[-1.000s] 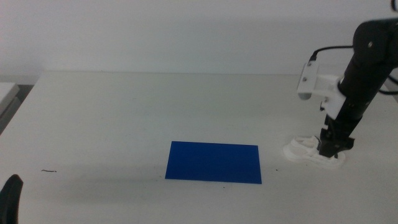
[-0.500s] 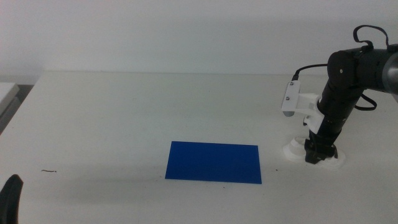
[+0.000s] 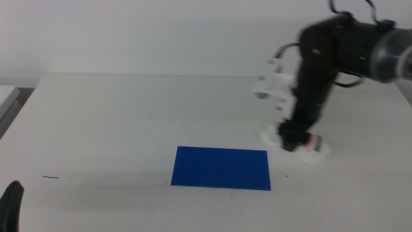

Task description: Use one arm to grab the shoe from the table and place it on the mat.

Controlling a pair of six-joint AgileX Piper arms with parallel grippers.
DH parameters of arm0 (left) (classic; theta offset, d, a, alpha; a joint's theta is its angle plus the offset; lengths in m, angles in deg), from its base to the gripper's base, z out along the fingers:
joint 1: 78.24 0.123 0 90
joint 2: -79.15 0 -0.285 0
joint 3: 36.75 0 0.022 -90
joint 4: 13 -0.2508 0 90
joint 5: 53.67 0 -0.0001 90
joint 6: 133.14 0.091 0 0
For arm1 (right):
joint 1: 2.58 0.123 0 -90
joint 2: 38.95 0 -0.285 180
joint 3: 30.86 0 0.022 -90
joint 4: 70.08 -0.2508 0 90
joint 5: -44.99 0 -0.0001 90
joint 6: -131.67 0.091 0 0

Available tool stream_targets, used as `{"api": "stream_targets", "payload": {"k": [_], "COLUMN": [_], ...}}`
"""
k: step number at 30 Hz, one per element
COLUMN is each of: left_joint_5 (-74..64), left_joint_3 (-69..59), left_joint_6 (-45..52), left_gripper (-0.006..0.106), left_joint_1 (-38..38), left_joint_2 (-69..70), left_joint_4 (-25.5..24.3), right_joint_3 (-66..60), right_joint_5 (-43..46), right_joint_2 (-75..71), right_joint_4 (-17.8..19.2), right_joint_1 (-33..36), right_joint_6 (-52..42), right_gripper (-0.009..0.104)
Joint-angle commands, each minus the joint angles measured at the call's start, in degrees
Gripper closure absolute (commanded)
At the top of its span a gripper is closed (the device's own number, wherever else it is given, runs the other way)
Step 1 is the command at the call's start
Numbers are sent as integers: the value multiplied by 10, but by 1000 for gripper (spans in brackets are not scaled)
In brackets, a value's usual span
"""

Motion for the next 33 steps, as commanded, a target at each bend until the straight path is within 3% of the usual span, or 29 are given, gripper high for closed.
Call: {"api": "stream_targets", "payload": {"k": [1, 8, 15, 28, 33], "left_joint_5": [7, 7, 7, 7, 7], "left_joint_3": [0, 0, 0, 0, 0], "left_joint_6": [-1, -1, -1, -1, -1], "left_gripper": [7, 7, 7, 7, 7], "left_joint_1": [0, 0, 0, 0, 0], "left_joint_2": [-3, -3, -3, -3, -3], "left_joint_4": [1, 1, 1, 1, 1], "right_joint_3": [37, 155, 166, 166, 166], "right_joint_5": [-24, -33, -33, -33, -33], "right_joint_2": [9, 91, 115, 115, 115], "right_joint_4": [-8, -9, -27, -28, -21], "right_joint_1": [38, 129, 148, 148, 148], "right_joint_6": [8, 38, 101, 604, 845], "right_gripper": [95, 95, 95, 95, 95]}}
